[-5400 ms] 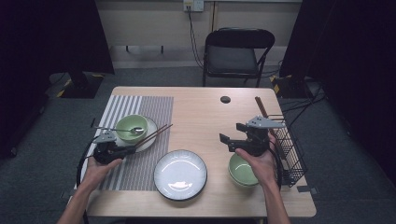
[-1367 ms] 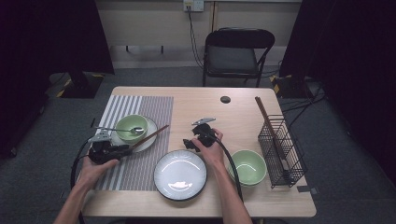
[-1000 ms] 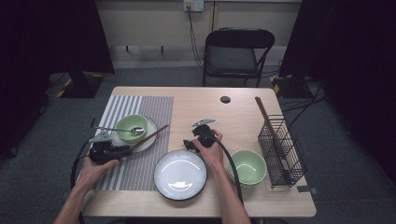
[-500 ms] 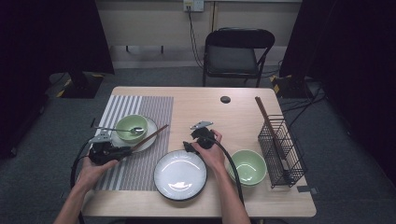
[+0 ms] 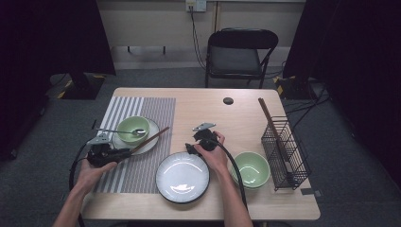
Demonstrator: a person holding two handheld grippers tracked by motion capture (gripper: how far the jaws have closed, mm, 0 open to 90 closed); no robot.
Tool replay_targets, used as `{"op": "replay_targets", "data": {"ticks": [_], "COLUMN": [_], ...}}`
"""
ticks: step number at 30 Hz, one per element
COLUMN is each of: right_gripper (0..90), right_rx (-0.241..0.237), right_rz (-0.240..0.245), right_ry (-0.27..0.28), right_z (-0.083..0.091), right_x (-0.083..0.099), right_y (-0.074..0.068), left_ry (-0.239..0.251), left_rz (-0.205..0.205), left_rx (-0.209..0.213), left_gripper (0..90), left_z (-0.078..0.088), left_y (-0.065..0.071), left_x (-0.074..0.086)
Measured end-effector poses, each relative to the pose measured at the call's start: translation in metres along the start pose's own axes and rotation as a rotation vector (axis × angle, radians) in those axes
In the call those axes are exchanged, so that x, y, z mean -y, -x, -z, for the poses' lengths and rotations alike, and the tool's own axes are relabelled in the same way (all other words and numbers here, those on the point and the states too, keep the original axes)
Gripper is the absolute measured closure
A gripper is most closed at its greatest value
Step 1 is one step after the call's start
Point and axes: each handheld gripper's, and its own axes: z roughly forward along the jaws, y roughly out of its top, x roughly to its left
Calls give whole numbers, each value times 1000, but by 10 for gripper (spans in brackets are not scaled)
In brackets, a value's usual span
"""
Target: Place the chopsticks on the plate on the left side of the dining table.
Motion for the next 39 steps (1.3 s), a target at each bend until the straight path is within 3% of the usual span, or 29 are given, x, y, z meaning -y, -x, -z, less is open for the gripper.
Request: {"op": "replay_targets", "data": {"ticks": [9, 13, 18, 25, 39], "right_gripper": [163, 163, 163, 163, 163], "right_rx": [0, 0, 0, 0, 0], "right_rz": [0, 0, 0, 0, 0], "right_ry": [0, 0, 0, 0, 0], "right_z": [0, 0, 0, 0, 0], "right_x": [0, 0, 0, 0, 0], "right_y": [0, 0, 0, 0, 0], "left_ry": [-8, 29, 16, 33, 18], "left_rz": [4, 1, -5, 24, 23], "left_rx": [-16, 1, -8, -10, -11], "left_gripper": [728, 707, 689, 771, 758], "left_z": [7, 5, -2, -4, -2], "left_y": [-1, 2, 3, 1, -1], "left_x": [-1, -5, -7, -5, -2]}}
